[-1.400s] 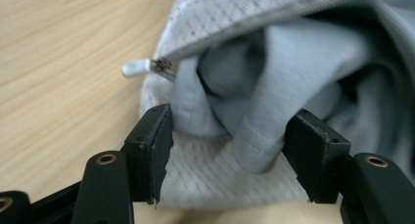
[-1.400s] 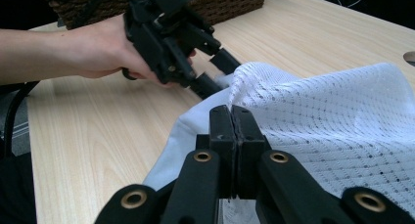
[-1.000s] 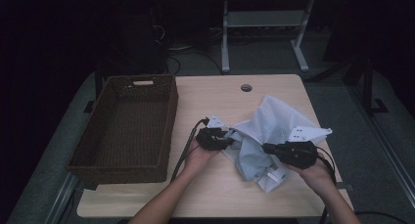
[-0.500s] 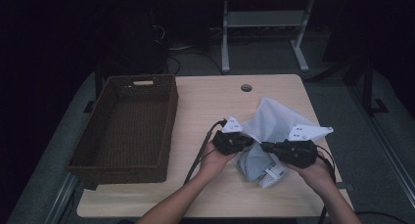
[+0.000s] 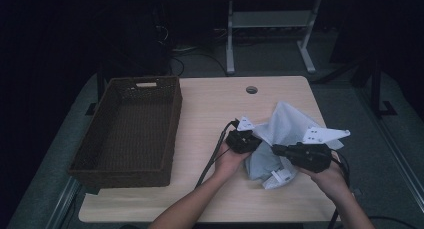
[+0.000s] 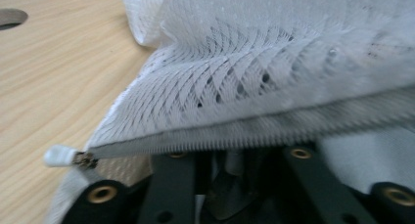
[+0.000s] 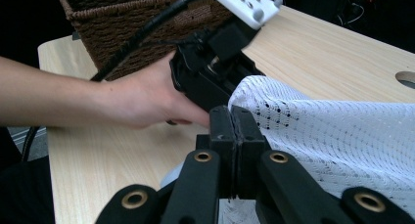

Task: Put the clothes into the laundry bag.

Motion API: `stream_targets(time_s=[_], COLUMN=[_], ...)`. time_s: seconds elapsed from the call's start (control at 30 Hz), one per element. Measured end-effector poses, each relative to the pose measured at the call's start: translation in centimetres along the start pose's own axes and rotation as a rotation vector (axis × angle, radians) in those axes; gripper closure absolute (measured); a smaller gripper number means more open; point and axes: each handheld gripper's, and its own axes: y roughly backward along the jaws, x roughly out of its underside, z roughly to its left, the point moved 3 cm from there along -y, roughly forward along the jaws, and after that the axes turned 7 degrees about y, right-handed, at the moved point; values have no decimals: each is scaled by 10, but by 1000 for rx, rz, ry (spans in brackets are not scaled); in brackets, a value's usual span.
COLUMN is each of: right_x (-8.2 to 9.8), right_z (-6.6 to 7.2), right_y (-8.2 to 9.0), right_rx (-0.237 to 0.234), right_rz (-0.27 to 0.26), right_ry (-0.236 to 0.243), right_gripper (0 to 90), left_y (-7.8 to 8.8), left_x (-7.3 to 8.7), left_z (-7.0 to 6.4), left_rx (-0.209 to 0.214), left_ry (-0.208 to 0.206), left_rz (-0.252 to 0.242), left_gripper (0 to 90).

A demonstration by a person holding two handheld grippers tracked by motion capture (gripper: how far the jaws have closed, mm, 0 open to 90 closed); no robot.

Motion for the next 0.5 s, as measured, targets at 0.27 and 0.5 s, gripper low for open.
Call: stream_targets(time_s=[0.27,0.5], right_x=[2,6], right_z=[-1,-2], right_y=[-3,-8], right_rx=[0,-3], right_rz=[7,20], right_ry=[-5,-10], right_gripper=[885,885], left_y=[43,66], left_x=[1,13], left_z=[15,49], left_rx=[16,-69], left_ry=[9,20], left_rz=[54,110], left_gripper=[481,377])
